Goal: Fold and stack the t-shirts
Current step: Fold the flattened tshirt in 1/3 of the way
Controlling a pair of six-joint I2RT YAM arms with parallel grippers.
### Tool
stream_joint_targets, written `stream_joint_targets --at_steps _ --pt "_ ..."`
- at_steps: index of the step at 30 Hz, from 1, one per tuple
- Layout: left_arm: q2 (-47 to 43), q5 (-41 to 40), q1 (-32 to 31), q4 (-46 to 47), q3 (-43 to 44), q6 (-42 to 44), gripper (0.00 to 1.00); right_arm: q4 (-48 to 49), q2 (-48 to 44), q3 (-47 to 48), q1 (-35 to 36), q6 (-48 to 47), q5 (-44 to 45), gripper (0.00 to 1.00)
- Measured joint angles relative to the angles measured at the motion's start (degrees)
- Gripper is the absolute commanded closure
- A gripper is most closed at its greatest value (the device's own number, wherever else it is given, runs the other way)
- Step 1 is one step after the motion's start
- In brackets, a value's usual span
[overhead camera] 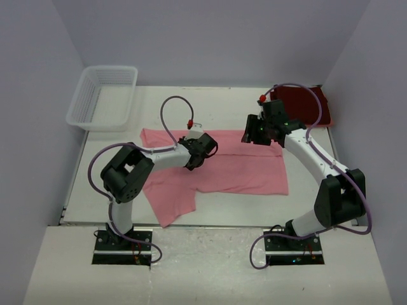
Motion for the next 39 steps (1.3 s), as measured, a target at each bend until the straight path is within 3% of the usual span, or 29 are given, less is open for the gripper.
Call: stream_joint_targets --at_steps 8,15,18,19,20,22,23,26,31,35,39 --pt "0.7 -1.6 1.3 -2.1 3.6 0.0 1.00 0.0 0.0 0.0 0.3 0.0 0.0 0.45" --pt "0.9 -1.5 8.3 -2.1 6.2 1.8 0.99 0.0 0.0 0.0 0.3 0.0 0.0 0.45" --pt "1.9 -1.6 11.7 -2.0 8.3 3.2 0.87 0.0 0.2 0.0 0.4 0.0 0.0 0.45" --pt "2.5 -1.8 12.6 -1.9 9.3 3.6 0.80 0.0 0.5 0.0 0.4 0.0 0.0 0.45" --pt "3.0 -2.0 13.4 -2.0 10.1 4.2 0.67 0.0 0.7 0.0 0.5 0.0 0.0 0.45" --pt "3.3 -2.5 14.2 -2.0 10.8 5.3 0.59 0.0 1.4 0.0 0.6 0.0 0.0 0.45" --pt "3.2 -2.7 14.3 -2.0 10.8 5.6 0.50 0.0 1.7 0.0 0.7 0.0 0.0 0.45" --pt "2.9 -2.7 13.9 -1.9 10.6 6.1 0.39 0.0 2.7 0.0 1.0 0.0 0.0 0.45" --pt "-0.2 -2.4 13.0 -2.1 7.9 5.9 0.40 -0.1 3.9 0.3 1.4 0.0 0.0 0.45" --pt "-2.9 -1.9 11.8 -3.0 5.8 4.5 0.65 -0.1 3.9 0.5 1.7 0.0 0.0 0.45" --pt "-5.1 1.2 10.5 -2.9 2.8 3.8 0.77 -0.1 3.9 0.5 1.8 0.0 0.1 0.45"
